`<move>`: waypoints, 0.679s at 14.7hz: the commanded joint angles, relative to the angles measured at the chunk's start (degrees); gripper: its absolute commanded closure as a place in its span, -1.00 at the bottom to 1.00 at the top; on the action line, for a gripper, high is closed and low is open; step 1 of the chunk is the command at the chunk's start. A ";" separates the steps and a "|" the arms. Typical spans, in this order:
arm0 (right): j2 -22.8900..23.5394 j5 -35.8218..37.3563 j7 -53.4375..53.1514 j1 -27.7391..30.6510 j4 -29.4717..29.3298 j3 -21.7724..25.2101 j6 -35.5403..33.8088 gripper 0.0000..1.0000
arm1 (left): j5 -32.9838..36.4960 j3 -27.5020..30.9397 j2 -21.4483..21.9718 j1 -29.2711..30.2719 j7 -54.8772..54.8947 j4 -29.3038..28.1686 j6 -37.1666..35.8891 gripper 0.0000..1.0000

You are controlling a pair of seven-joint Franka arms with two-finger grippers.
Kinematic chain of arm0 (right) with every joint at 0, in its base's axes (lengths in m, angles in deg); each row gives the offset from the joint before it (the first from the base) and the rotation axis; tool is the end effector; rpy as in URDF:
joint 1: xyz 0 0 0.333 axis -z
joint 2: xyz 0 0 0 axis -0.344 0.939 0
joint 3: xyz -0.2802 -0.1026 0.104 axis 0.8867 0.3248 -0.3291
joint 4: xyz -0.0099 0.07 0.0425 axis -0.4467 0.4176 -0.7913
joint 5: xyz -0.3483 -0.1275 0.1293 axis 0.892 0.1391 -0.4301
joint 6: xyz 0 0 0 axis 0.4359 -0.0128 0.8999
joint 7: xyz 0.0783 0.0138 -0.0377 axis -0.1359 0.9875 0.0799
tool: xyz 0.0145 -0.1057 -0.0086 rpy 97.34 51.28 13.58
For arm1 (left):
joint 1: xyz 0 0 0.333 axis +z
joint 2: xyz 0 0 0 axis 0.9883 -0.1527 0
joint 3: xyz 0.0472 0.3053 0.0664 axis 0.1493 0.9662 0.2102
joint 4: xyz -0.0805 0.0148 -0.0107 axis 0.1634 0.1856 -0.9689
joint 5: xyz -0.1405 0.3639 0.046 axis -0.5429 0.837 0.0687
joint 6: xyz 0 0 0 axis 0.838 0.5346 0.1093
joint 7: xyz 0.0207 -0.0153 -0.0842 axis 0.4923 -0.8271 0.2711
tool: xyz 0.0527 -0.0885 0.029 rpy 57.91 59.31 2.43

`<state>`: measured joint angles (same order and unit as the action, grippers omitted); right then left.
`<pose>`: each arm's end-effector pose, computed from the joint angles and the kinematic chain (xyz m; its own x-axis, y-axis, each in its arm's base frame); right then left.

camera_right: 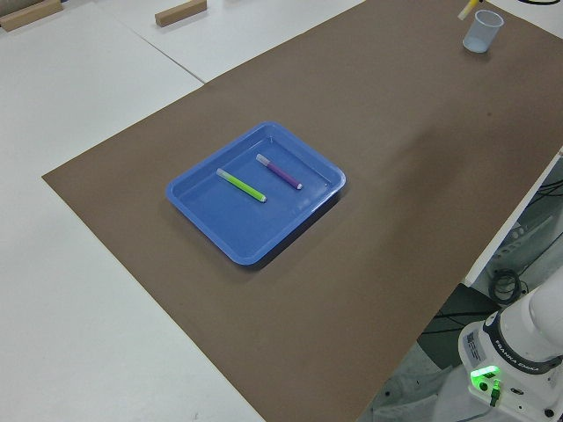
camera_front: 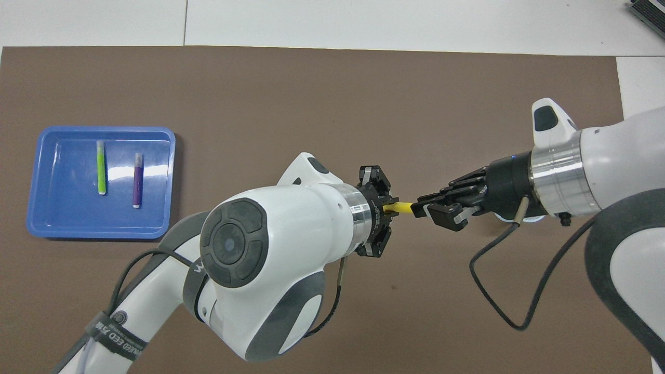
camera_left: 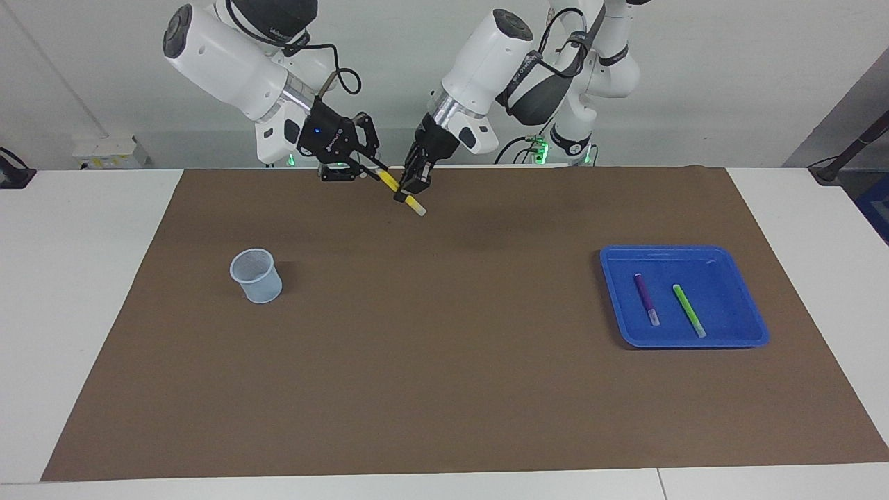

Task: Right arm passes pens to left for tray arrangement
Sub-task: 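Close the left gripper on the yellow pen tip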

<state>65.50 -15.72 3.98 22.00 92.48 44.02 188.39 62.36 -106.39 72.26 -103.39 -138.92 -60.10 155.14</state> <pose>0.5156 0.1650 0.5860 0.8397 0.4667 0.2776 0.5369 -0.6377 -0.5523 0.4399 -0.4509 0.5525 0.1414 0.8410 -0.5222 0.9805 -0.0464 0.1908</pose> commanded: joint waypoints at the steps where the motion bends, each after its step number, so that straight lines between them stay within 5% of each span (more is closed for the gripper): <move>1: -1.30 -1.83 -0.04 0.50 1.64 -0.45 1.20 1.00 | 1.18 0.67 -0.20 -1.03 -1.57 1.21 -0.70 1.00; 2: -1.30 -1.83 -0.48 0.49 1.55 -0.45 1.29 0.98 | 1.18 0.67 -0.20 -1.03 -1.49 1.21 -0.79 1.00; 3: -1.30 -1.65 -0.57 0.49 1.55 -0.45 1.37 0.46 | 1.18 0.67 -0.20 -0.95 -1.49 1.21 -0.70 1.00; 4: -1.30 -1.30 -0.48 0.58 1.55 -0.45 1.37 -0.48 | 1.18 0.67 -0.20 -0.94 -1.49 1.21 -0.79 1.00; 5: -1.22 -1.13 -0.57 0.58 1.38 -0.45 1.37 -0.99 | 1.18 0.67 -0.20 -1.03 -1.49 1.21 -0.79 1.00; 10: -1.22 -1.04 -0.57 0.58 1.38 -0.45 1.64 -1.00 | 1.79 0.76 -0.20 -0.33 -0.78 1.21 -1.92 1.00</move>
<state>65.49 -15.72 3.92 22.00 92.48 44.01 188.91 62.78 -106.35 72.26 -103.43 -138.94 -59.88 155.03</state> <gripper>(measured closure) 0.189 0.819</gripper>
